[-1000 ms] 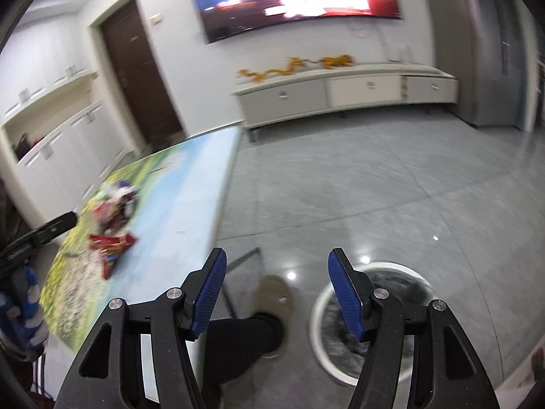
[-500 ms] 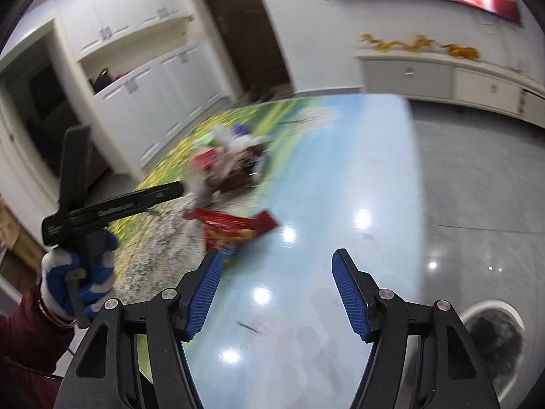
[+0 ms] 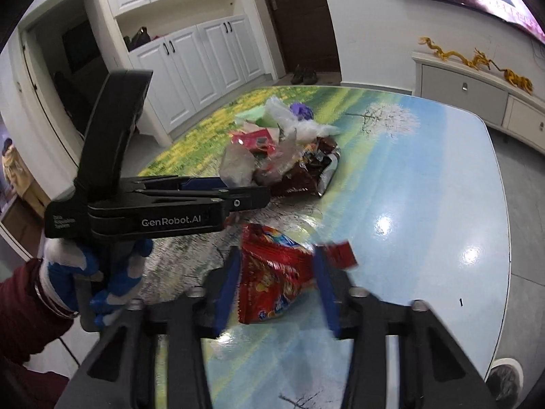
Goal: Collect trash
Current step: 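Grasp the clear plastic bag with the left tool while the right tool grasps a red snack bag, then carry both items to the bin and open both tools to drop them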
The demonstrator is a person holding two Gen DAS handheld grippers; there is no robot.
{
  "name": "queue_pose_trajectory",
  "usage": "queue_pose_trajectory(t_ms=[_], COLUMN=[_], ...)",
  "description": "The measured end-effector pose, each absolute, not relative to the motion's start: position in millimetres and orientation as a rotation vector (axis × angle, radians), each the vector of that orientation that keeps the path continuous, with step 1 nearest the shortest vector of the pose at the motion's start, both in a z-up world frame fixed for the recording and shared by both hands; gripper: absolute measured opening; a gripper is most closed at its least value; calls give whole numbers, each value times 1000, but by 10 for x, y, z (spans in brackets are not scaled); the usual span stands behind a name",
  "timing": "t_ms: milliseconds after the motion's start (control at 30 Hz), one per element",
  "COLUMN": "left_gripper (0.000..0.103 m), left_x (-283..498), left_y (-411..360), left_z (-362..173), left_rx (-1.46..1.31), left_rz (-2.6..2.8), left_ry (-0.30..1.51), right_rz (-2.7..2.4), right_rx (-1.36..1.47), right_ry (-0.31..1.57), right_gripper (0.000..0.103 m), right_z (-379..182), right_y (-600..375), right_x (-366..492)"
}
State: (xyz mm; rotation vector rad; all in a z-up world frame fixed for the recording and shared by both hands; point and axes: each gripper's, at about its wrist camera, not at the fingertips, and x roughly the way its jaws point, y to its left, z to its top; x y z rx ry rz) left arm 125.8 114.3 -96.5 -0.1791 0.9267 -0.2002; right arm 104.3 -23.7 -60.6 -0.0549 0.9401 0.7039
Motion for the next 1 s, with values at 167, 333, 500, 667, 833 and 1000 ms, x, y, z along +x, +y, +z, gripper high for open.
queue_pose_trajectory(t_ms=[167, 333, 500, 667, 833, 1000], left_gripper=[22, 20, 20, 20, 20, 20], left_x=[1198, 994, 727, 495, 379, 305], left_y=[1083, 1080, 1090, 991, 761, 348], left_z=[-979, -848, -673, -434, -180, -11], left_rx=[-181, -177, -173, -160, -137, -103], left_rz=[-222, -232, -223, -225, -263, -336], left_ry=[934, 900, 862, 818, 774, 748], right_rz=[705, 694, 682, 647, 575, 486], right_rx=[-30, 7, 34, 69, 111, 147], right_ry=[928, 890, 843, 781, 715, 666], right_gripper=[14, 7, 4, 4, 4, 4], right_z=[-579, -446, -300, -122, 54, 151], right_y=[-375, -565, -750, -1022, -1464, -1942], right_x=[995, 869, 706, 542, 367, 169])
